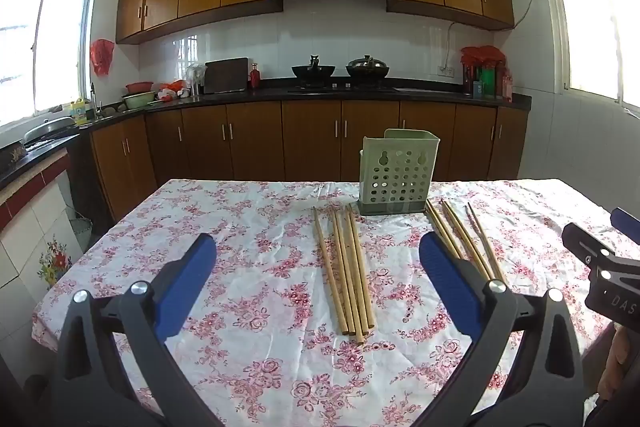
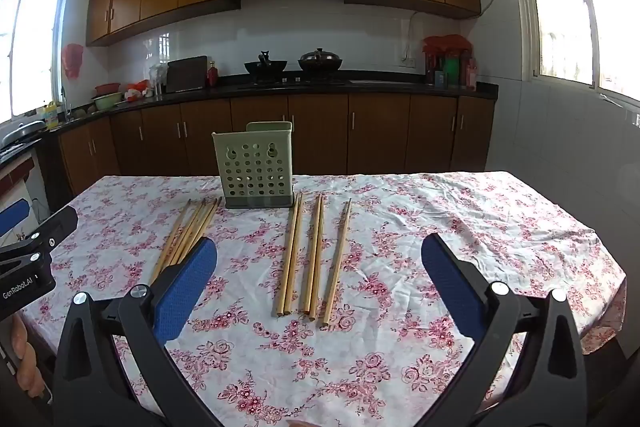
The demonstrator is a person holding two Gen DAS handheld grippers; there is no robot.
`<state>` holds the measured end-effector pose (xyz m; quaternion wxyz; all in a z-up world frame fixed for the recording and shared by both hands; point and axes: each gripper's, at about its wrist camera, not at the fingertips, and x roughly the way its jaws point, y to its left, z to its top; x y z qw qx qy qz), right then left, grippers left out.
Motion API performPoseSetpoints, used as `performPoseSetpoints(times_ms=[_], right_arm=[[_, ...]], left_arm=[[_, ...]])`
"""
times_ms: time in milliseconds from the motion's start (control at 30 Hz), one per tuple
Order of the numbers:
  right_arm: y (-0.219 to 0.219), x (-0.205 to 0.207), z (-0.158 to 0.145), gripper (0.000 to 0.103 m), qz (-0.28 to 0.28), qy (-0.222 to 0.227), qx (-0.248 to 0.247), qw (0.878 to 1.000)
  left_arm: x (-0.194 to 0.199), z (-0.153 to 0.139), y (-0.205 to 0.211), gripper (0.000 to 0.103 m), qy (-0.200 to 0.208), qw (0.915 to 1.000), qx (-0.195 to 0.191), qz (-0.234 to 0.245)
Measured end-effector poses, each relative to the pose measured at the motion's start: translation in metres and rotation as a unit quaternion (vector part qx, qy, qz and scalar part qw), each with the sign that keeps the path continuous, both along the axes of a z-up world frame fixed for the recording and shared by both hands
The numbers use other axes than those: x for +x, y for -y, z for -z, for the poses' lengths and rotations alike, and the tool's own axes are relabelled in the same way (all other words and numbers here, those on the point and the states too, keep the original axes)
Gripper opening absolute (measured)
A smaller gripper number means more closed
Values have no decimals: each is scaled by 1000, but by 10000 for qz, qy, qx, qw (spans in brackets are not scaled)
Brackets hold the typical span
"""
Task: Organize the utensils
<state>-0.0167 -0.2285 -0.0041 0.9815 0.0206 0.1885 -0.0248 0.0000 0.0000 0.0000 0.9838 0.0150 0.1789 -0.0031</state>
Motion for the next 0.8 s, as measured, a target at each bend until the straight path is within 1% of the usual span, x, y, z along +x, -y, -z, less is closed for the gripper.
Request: performPoseSetpoints(times_ms=[800], right_arm=[[0, -1, 0, 101, -1, 16, 13, 10000]], left_arm=[[0, 0, 0, 99, -21, 10000, -27, 0]])
